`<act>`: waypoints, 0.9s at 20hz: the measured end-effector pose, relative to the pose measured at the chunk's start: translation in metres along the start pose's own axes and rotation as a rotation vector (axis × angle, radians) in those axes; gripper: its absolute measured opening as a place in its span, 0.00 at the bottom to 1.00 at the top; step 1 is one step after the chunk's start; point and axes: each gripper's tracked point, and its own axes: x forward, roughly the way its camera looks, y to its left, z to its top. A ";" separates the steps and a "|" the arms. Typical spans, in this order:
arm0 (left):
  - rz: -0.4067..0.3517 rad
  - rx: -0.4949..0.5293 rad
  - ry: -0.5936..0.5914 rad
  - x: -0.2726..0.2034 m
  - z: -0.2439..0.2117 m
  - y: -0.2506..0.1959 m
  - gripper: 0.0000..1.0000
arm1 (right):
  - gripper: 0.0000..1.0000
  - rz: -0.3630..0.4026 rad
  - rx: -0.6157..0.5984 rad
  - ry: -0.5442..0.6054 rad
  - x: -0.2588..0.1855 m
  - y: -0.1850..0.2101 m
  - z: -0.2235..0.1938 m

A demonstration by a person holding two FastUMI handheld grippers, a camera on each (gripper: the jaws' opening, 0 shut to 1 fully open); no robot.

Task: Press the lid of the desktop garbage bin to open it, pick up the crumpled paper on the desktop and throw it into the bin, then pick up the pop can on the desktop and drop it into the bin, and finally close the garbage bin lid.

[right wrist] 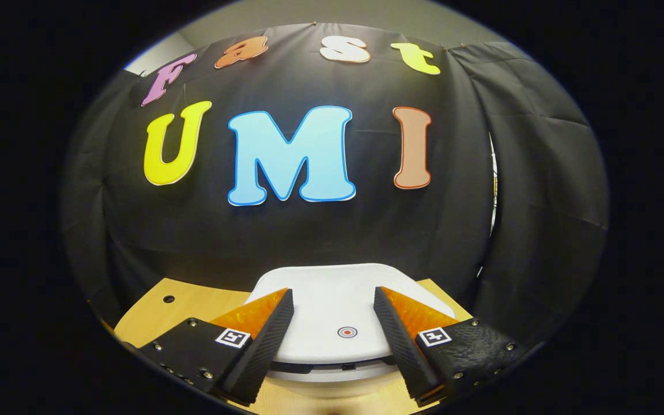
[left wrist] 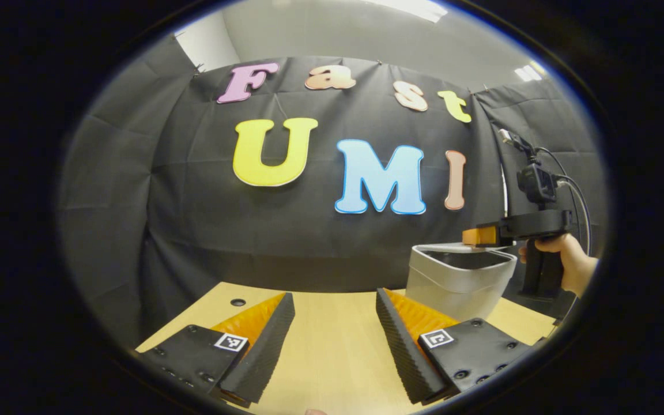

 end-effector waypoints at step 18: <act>-0.013 0.018 0.027 0.006 -0.007 -0.020 0.96 | 0.94 0.039 -0.004 -0.090 0.014 -0.008 -0.016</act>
